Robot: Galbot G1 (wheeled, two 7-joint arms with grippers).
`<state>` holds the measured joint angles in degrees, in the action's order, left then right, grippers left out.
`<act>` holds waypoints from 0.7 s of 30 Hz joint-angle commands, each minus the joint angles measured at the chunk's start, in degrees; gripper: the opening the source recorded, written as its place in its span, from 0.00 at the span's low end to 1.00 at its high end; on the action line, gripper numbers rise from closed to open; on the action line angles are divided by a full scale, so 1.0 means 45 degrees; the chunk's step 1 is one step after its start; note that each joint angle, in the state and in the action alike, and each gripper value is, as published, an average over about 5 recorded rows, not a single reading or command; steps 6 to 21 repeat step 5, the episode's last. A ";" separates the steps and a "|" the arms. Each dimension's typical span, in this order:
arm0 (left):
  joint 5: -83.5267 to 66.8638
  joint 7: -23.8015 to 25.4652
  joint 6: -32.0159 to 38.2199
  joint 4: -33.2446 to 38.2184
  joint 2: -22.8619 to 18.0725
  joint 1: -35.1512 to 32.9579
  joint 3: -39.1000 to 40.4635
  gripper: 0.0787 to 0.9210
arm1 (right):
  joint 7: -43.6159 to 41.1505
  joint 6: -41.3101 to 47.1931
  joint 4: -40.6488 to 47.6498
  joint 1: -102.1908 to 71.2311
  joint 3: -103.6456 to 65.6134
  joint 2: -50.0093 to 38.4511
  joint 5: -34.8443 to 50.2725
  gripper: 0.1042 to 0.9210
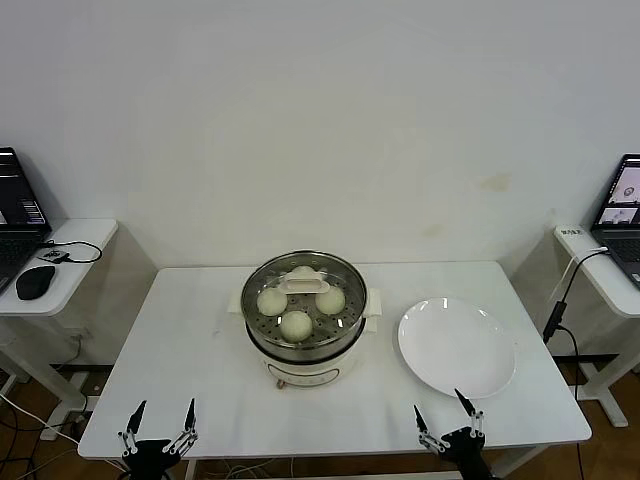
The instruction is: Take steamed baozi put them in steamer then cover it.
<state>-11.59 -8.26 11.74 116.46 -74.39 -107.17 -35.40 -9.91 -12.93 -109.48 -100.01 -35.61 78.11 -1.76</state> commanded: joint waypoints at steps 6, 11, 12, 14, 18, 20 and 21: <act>-0.0280 0.0185 0.0364 -0.0398 -0.0108 -0.0233 -0.0036 0.88 | -0.0113 0.0400 -0.0118 -0.0094 0.0159 -0.0095 0.0060 0.88; -0.0280 0.0185 0.0364 -0.0398 -0.0108 -0.0233 -0.0036 0.88 | -0.0113 0.0400 -0.0118 -0.0094 0.0159 -0.0095 0.0060 0.88; -0.0280 0.0185 0.0364 -0.0398 -0.0108 -0.0233 -0.0036 0.88 | -0.0113 0.0400 -0.0118 -0.0094 0.0159 -0.0095 0.0060 0.88; -0.0280 0.0185 0.0364 -0.0398 -0.0108 -0.0233 -0.0036 0.88 | -0.0113 0.0400 -0.0118 -0.0094 0.0159 -0.0095 0.0060 0.88; -0.0280 0.0185 0.0364 -0.0398 -0.0108 -0.0233 -0.0036 0.88 | -0.0113 0.0400 -0.0118 -0.0094 0.0159 -0.0095 0.0060 0.88; -0.0280 0.0185 0.0364 -0.0398 -0.0108 -0.0233 -0.0036 0.88 | -0.0113 0.0400 -0.0118 -0.0094 0.0159 -0.0095 0.0060 0.88; -0.0280 0.0185 0.0364 -0.0398 -0.0108 -0.0233 -0.0036 0.88 | -0.0113 0.0400 -0.0118 -0.0094 0.0159 -0.0095 0.0060 0.88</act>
